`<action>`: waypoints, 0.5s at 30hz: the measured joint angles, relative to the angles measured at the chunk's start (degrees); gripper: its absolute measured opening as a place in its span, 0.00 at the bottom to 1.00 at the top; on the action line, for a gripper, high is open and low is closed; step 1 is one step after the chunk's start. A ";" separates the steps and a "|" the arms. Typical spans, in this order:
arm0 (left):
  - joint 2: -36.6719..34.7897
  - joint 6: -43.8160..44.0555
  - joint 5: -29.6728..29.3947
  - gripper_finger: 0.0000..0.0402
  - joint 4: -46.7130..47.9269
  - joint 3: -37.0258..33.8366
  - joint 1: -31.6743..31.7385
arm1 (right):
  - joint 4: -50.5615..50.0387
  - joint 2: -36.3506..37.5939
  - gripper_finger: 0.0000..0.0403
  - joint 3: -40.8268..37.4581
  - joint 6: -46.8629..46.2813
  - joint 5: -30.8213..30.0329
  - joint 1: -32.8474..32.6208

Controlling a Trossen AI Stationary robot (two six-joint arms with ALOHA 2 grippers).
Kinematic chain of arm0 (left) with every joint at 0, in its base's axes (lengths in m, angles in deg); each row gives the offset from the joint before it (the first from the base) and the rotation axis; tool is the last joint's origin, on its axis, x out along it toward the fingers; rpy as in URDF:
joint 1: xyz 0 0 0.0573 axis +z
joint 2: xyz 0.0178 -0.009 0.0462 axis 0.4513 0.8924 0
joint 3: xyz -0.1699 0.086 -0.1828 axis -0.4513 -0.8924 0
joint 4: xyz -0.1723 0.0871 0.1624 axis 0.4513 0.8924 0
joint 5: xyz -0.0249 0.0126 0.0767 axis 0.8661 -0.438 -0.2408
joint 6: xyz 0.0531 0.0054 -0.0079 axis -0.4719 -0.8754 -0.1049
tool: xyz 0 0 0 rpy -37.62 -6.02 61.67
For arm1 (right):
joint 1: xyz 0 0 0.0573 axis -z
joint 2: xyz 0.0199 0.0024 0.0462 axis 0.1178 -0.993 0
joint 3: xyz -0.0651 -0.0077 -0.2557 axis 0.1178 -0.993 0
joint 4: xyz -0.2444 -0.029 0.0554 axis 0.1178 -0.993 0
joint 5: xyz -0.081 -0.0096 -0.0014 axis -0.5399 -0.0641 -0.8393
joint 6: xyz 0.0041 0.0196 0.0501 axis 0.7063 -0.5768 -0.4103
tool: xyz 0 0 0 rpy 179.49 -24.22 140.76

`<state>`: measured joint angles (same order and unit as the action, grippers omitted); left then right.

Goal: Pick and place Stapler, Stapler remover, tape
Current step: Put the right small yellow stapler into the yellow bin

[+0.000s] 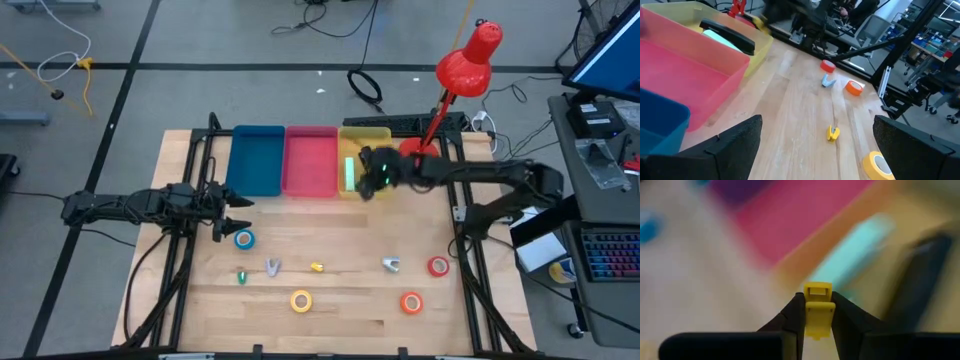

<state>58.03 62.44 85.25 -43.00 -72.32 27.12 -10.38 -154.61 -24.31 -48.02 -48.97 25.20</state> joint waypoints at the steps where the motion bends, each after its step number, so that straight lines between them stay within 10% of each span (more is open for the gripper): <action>1: -0.02 0.00 -0.01 0.94 -0.05 0.00 0.00 | -0.15 0.49 0.16 -0.04 1.46 -2.51 2.05; 15: 0.04 0.42 -1.66 0.94 -1.26 0.00 0.00 | 12.12 -7.94 0.18 -0.04 5.57 -7.12 18.65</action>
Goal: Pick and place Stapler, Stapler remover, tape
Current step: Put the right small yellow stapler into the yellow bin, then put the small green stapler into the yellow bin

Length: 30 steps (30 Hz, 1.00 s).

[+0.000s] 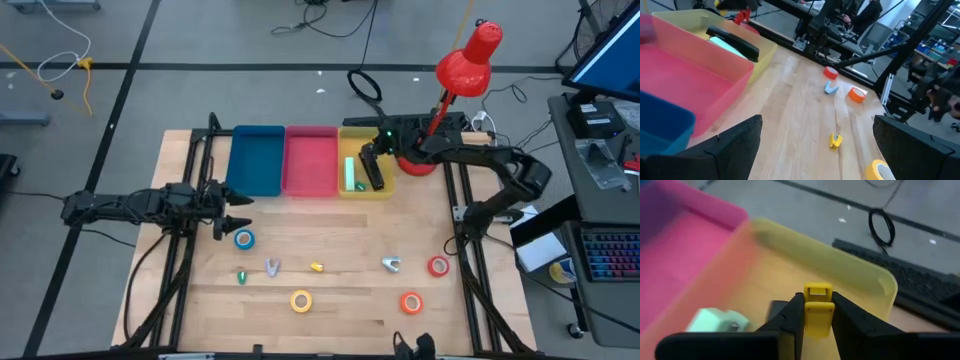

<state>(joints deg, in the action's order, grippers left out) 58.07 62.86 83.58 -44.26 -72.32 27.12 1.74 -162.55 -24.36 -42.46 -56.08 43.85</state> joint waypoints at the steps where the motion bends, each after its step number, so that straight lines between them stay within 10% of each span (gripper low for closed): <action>1: 0.00 0.00 -0.08 0.94 0.01 0.00 0.00 | 0.14 -1.17 0.18 0.00 -0.20 -0.07 0.16; 25: 0.00 0.92 -0.19 0.94 -0.10 0.00 0.00 | 0.09 -2.72 0.39 -0.02 -4.86 0.42 2.57; 30: 0.00 1.10 -0.15 0.94 -0.08 0.00 0.00 | 0.22 1.28 0.38 0.02 -8.45 9.69 2.16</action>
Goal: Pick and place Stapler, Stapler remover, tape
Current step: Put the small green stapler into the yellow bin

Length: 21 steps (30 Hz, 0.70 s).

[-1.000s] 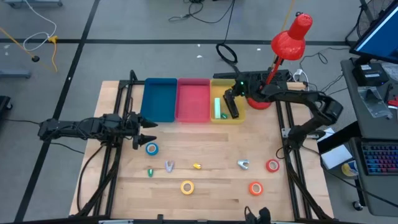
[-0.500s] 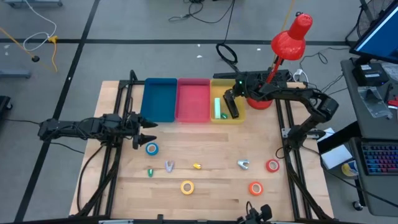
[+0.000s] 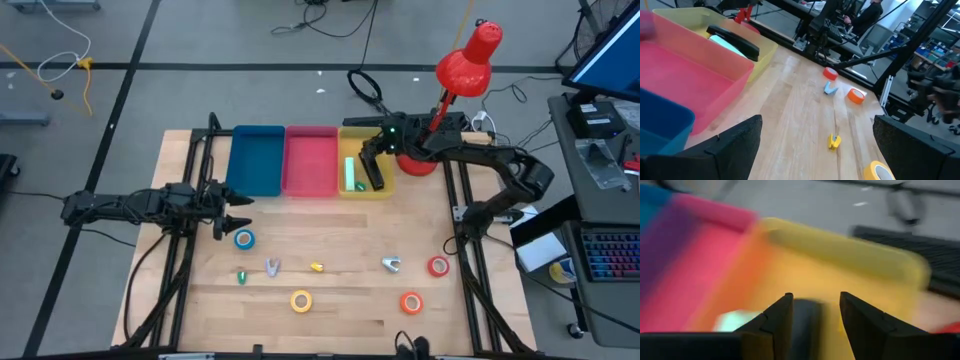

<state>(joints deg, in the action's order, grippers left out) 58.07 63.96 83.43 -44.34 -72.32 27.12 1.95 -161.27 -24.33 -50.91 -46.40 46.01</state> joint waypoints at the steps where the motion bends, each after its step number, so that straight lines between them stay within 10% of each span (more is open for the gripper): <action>1: 0.00 0.01 0.00 0.94 0.00 0.00 0.00 | 0.10 0.95 0.37 0.00 -0.38 3.74 -0.16; 10: 0.00 0.19 0.00 0.94 0.01 0.00 0.00 | -2.38 9.19 0.30 0.00 2.79 29.47 -7.11; 21: -0.01 3.09 -0.05 0.94 -3.08 0.00 0.00 | -15.69 22.58 0.21 -0.02 8.29 18.88 -17.97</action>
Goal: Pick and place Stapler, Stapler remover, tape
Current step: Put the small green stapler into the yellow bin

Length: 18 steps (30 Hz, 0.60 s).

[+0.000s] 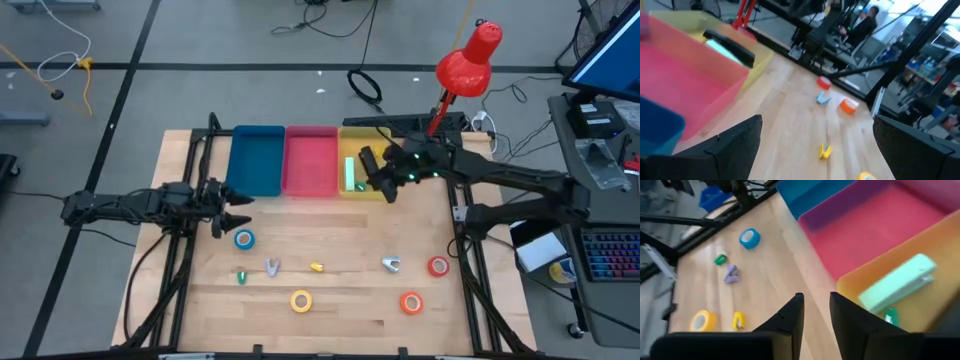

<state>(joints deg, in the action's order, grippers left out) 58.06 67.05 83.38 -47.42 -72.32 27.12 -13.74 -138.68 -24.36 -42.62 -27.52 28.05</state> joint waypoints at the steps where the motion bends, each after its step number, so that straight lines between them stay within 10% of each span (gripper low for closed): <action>1: -0.01 -0.02 -0.04 0.94 -0.61 0.00 0.00 | -1.24 1.34 0.20 0.00 0.41 -2.16 -0.84; 18: 0.01 -1.22 0.11 0.94 -2.64 0.00 0.00 | -3.69 19.89 0.13 -10.41 -4.21 -16.93 -11.32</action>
<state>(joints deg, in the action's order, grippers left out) 58.07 65.83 83.50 -50.06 -72.32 27.12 -17.43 -118.79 -34.76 -46.83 -44.45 16.72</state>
